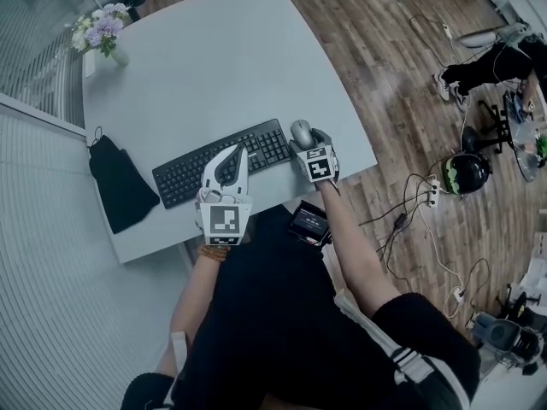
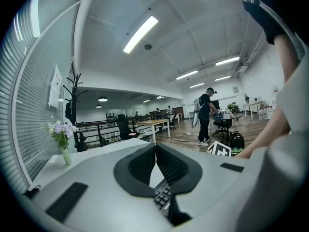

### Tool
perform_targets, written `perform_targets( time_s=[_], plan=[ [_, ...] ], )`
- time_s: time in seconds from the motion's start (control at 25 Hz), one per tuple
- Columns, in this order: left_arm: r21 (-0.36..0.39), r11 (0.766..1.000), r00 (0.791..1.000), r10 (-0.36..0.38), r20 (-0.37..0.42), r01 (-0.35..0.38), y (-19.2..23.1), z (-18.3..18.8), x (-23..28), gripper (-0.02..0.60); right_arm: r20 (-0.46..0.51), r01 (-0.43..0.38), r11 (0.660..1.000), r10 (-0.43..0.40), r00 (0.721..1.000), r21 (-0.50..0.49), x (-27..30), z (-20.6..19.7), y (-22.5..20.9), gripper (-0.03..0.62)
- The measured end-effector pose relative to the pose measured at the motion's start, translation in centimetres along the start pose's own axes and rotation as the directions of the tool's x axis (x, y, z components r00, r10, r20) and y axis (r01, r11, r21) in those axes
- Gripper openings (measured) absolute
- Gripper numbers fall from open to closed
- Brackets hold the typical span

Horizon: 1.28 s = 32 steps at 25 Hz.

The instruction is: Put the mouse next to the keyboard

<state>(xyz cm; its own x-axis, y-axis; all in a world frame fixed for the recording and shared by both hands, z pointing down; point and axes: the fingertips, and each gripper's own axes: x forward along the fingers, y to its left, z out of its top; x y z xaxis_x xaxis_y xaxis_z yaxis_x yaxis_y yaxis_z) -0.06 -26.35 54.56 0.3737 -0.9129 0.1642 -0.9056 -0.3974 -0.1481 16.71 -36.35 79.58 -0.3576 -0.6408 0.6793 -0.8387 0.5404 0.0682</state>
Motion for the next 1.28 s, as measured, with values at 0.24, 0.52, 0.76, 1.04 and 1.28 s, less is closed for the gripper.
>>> perform_targets(
  time_s=[0.24, 0.52, 0.76, 1.04, 1.28],
  plan=[
    [-0.003, 1.000, 1.000, 0.007, 0.008, -0.007, 0.1, 1.3, -1.0, 0.011, 0.018, 0.025, 1.000, -0.025, 1.000, -0.007, -1.9, 1.6, -0.3, 0.325],
    [-0.012, 1.000, 1.000, 0.004, 0.009, -0.004, 1.2, 1.9, -2.1, 0.011, 0.054, 0.043, 0.999, -0.043, 0.998, -0.001, -3.8, 4.2, 0.6, 0.324],
    [-0.023, 1.000, 1.000, -0.005, 0.021, 0.005, 1.8, 3.1, -3.3, 0.012, 0.049, 0.072, 0.997, -0.071, 0.996, -0.015, -6.1, 5.2, 1.2, 0.322],
    [-0.039, 0.999, 1.000, -0.008, 0.021, 0.009, 2.0, 4.5, -4.7, 0.011, 0.062, 0.092, 0.996, -0.091, 0.994, -0.005, -9.0, 6.6, 1.9, 0.310],
    [-0.046, 0.999, 0.999, -0.020, 0.029, 0.021, 2.0, 6.0, -5.5, 0.011, 0.097, 0.114, 0.993, -0.114, 0.989, 0.008, -11.2, 8.9, 2.7, 0.293]
  ],
)
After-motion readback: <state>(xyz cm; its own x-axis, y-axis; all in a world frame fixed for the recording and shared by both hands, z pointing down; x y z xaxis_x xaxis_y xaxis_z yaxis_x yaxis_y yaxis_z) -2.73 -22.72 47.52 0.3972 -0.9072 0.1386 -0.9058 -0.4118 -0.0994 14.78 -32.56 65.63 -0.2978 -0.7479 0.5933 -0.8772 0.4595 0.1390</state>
